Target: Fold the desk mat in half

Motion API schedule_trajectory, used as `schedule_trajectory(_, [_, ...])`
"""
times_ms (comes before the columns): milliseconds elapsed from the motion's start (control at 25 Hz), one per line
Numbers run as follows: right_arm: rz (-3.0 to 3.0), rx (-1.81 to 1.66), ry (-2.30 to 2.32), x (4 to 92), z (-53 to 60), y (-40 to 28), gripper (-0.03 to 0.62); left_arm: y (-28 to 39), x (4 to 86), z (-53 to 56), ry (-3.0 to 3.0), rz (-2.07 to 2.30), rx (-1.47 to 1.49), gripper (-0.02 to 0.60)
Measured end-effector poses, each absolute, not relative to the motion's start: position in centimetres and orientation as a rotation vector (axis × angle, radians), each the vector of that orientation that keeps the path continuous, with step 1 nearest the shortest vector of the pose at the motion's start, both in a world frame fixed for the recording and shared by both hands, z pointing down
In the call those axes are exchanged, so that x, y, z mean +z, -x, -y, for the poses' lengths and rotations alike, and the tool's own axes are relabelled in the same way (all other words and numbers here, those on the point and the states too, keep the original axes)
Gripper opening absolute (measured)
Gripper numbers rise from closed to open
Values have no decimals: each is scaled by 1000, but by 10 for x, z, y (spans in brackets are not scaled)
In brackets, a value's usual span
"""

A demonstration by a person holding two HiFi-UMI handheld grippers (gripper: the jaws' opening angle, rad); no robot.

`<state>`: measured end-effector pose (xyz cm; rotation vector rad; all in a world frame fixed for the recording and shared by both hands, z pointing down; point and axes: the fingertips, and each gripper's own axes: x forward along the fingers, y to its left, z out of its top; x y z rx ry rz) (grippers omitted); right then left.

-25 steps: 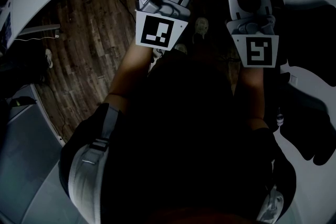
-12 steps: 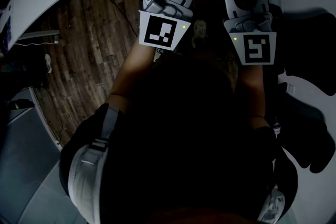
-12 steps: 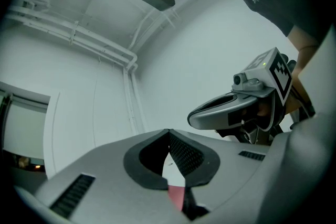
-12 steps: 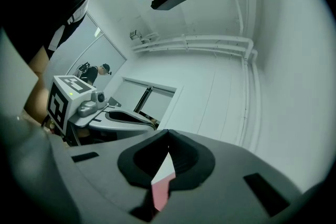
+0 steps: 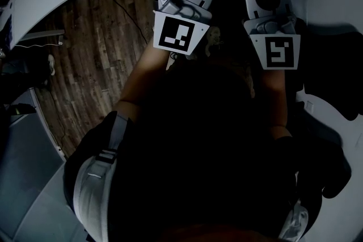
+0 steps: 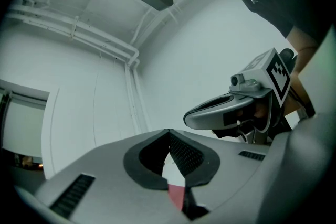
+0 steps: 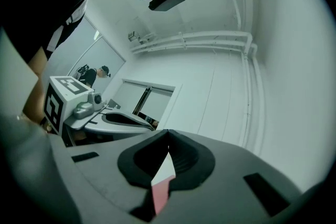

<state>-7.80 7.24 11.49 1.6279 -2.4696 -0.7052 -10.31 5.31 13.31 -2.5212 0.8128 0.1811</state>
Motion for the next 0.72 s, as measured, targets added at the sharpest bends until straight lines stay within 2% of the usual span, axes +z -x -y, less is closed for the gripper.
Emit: schedule_trajectory(720, [2578, -659, -1571, 122, 39, 14, 29, 41, 142, 56, 2512, -903, 101, 12])
